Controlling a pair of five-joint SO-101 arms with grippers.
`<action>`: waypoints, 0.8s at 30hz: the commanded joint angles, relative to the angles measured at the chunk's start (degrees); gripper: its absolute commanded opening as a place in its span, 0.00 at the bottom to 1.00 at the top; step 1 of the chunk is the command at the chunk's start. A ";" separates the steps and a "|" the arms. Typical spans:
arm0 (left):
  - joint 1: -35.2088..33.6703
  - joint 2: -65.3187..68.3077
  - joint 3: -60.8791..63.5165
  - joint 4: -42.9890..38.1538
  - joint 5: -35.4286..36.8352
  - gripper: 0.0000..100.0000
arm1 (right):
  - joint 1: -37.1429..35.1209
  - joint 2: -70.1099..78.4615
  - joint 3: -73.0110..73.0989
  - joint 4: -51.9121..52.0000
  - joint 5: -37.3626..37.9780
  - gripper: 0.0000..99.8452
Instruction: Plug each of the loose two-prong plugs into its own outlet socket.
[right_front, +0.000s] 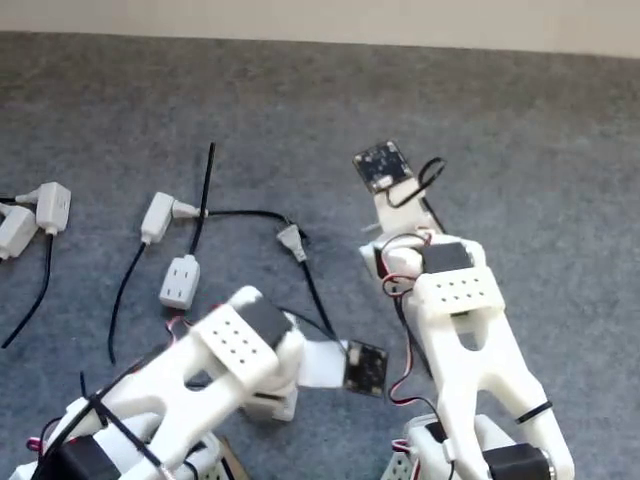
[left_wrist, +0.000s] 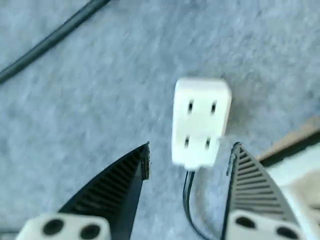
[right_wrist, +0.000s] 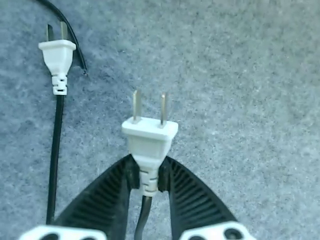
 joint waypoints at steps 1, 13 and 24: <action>2.95 -0.31 5.32 -9.05 2.29 0.26 | -0.84 -0.40 0.13 -1.27 -0.62 0.01; -16.92 -0.22 6.02 -14.51 -11.60 0.02 | -0.84 -0.40 1.27 -1.27 -0.53 0.01; -29.93 -0.04 0.75 -15.47 -17.14 0.00 | -3.21 -0.40 1.36 -1.27 -0.62 0.01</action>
